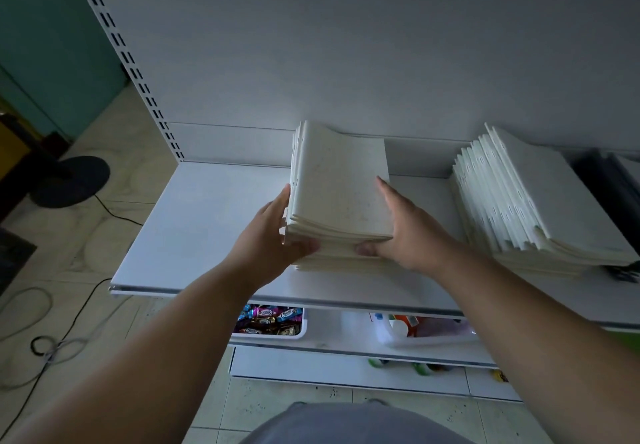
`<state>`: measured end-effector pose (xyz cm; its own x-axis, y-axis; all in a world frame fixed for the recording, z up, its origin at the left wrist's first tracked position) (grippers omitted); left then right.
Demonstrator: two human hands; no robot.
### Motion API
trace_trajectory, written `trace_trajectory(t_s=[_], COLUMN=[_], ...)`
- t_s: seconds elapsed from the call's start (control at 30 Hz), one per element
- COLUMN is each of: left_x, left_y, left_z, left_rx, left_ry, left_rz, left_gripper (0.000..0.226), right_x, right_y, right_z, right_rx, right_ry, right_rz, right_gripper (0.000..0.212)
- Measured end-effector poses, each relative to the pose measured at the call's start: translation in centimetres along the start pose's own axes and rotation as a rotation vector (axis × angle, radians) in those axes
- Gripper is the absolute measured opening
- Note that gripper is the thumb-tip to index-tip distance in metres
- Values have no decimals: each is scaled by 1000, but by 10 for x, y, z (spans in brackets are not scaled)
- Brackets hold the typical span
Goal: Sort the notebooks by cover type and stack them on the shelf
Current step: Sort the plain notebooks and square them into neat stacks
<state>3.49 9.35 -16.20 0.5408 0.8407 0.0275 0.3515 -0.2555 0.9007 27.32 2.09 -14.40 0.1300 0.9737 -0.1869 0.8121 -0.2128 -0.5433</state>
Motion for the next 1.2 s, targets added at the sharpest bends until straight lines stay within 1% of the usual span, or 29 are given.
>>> trace_trajectory(t_s=[0.07, 0.1, 0.23, 0.4, 0.53, 0.63, 0.7, 0.73, 0.77, 0.83, 0.97, 1.03, 1.1, 1.2], left_x=[-4, -7, -8, -1, 4, 6, 3, 1, -2, -6, -4, 0, 4, 5], left_y=[-6, -9, -18, -23, -23, -22, -25, -27, -29, -29, -23, -20, -17, -17], left_z=[1, 3, 11, 5, 7, 9, 11, 13, 16, 21, 17, 11, 6, 2], left_rx=[32, 53, 103, 137, 159, 153, 128, 130, 151, 205, 267, 280, 271, 288], left_ry=[-45, -42, 66, -13, 35, 47, 35, 29, 26, 42, 74, 103, 113, 86], left_rz=[9, 6, 9, 35, -14, -55, -78, -85, -81, -67, -58, -76, -91, -92], left_gripper=[97, 98, 83, 83, 74, 76, 79, 77, 74, 69, 60, 50, 46, 55], right_x=[-5, -9, -15, -13, -7, -5, -7, -8, -10, -11, -7, -5, -4, -5], right_y=[3, 3, 4, 9, 8, 10, 12, 14, 16, 19, 18, 14, 10, 11], right_z=[5, 8, 15, 16, 11, 11, 16, 20, 25, 31, 33, 37, 40, 44], right_rx=[31, 34, 22, 36, 29, 3, 55, 103, 130, 102, 141, 144, 139, 146], right_ry=[-6, 5, 82, 113, 128, 135, 106, 88, 79, 94, 160, 211, 258, 281], right_rz=[14, 22, 45, 55, 59, 35, 24, 13, -9, -28, 34, 67, 99, 125], right_gripper=[136, 138, 139, 134, 129, 129, 131, 130, 125, 112, 82, 71, 66, 64])
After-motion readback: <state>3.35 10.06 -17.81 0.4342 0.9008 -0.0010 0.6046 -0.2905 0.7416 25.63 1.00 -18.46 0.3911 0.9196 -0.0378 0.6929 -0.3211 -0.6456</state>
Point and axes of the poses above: each hand's wrist, its own x-axis towards the middle knuckle, its own z-axis out of the palm, y = z × x, the point moved 1 cm from there along x, towards the middle knuckle, and after that the axes turned 8 degrees about -x, right-handed, at the moved point
